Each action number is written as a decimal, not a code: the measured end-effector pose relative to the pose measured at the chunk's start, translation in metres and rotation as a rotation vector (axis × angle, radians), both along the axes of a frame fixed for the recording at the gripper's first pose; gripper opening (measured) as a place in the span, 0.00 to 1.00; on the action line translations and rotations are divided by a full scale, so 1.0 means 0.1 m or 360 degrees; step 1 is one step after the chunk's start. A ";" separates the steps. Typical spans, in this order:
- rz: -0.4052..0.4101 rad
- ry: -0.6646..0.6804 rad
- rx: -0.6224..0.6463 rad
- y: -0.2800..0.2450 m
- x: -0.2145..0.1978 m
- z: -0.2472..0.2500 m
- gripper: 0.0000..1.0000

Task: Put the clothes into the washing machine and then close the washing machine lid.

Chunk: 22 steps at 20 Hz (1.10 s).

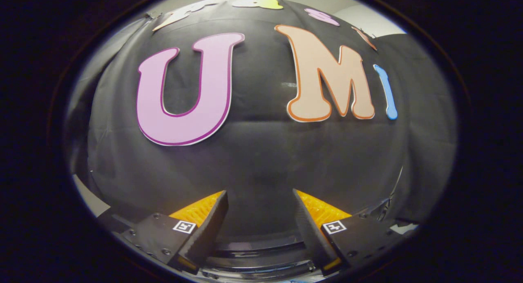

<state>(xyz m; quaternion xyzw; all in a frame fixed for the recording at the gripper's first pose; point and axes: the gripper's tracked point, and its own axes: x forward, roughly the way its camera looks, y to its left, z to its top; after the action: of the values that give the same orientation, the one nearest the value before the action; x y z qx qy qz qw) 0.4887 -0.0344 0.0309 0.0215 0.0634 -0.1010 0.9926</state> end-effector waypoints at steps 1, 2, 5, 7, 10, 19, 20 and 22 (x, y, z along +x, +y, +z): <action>0.0002 0.0019 -0.0006 0.00 0.01 -0.01 0.96; 0.0003 0.0026 -0.0004 -0.01 0.01 -0.01 0.96; 0.0002 0.0048 -0.0007 0.01 0.02 -0.03 0.96; 0.0006 0.0089 -0.0010 0.01 -0.01 -0.04 0.97; 0.0032 0.0100 -0.0014 0.02 -0.02 -0.01 0.97; 0.0083 0.0002 -0.0040 0.07 -0.35 0.04 0.98; 0.0103 0.0008 -0.0047 0.08 -0.39 0.02 0.98; 0.0128 -0.0004 -0.0046 0.09 -0.45 0.01 0.98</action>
<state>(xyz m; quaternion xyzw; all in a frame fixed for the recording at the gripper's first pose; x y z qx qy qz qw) 0.4434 -0.0251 0.0318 0.0047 0.0614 -0.0619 0.9962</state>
